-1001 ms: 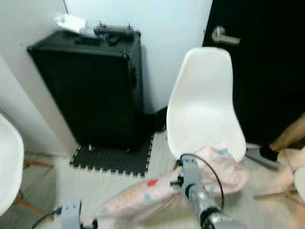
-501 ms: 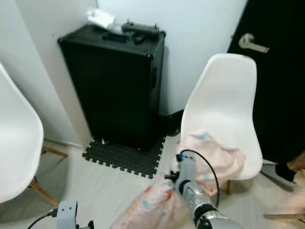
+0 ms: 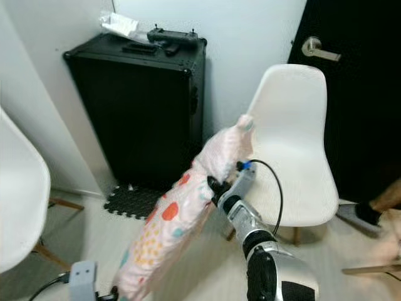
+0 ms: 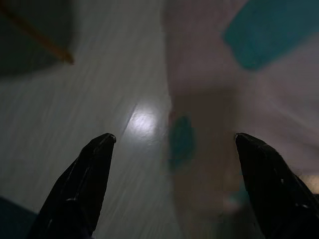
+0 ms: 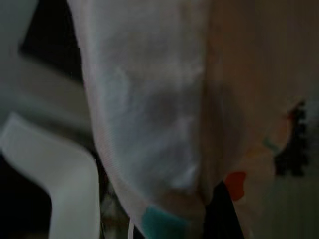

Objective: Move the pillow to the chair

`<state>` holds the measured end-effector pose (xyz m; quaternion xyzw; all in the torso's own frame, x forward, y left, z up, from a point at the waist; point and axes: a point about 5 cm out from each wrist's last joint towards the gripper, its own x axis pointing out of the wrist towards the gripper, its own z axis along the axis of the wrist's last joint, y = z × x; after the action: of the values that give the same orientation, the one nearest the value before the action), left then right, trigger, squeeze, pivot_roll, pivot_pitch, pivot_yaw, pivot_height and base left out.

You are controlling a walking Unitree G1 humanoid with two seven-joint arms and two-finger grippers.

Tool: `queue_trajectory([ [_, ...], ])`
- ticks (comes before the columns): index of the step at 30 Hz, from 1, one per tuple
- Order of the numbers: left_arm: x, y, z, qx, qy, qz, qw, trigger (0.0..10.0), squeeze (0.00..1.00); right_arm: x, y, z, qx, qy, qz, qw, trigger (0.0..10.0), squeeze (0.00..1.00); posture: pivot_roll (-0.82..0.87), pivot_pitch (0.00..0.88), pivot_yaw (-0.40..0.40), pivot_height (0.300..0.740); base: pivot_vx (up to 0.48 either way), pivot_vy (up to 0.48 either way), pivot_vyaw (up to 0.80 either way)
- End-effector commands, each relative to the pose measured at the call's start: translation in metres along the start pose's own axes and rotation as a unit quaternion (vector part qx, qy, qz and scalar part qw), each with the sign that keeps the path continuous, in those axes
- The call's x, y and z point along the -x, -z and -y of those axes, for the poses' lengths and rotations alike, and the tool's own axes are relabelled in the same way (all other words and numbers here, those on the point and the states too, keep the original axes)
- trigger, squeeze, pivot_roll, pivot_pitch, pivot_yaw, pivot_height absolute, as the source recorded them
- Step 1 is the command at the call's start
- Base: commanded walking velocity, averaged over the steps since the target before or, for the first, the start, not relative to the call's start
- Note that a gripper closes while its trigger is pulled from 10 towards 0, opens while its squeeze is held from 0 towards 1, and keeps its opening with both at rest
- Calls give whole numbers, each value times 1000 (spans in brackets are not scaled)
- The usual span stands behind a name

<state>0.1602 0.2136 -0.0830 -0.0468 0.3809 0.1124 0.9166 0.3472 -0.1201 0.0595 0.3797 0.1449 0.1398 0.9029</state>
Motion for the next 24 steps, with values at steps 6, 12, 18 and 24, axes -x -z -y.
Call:
queue_trajectory([
  [6, -2, -10, -2, -9, 5, 20, 1000, 10000, 0, -5, -38, -7, -54, -32, 89, 994, 10000, 0, 132, 45, -70, 740, 271, 0, -800],
  [12, -3, -11, -1, -11, 9, 23, 1000, 10000, 0, -5, -40, -7, -46, -28, 92, 994, 10000, 0, 128, 49, -67, 740, 277, 0, -800],
  [18, -2, -9, 3, -11, 13, 22, 1000, 10000, 0, -4, -30, -5, -37, -10, 75, 996, 10000, 0, 131, 53, -70, 740, 285, 0, -533],
  [24, -2, -8, 4, -10, 15, 22, 1000, 10000, 0, -3, -27, -1, -32, 9, 74, 997, 10000, 0, 132, 56, -68, 740, 303, 0, 0],
])
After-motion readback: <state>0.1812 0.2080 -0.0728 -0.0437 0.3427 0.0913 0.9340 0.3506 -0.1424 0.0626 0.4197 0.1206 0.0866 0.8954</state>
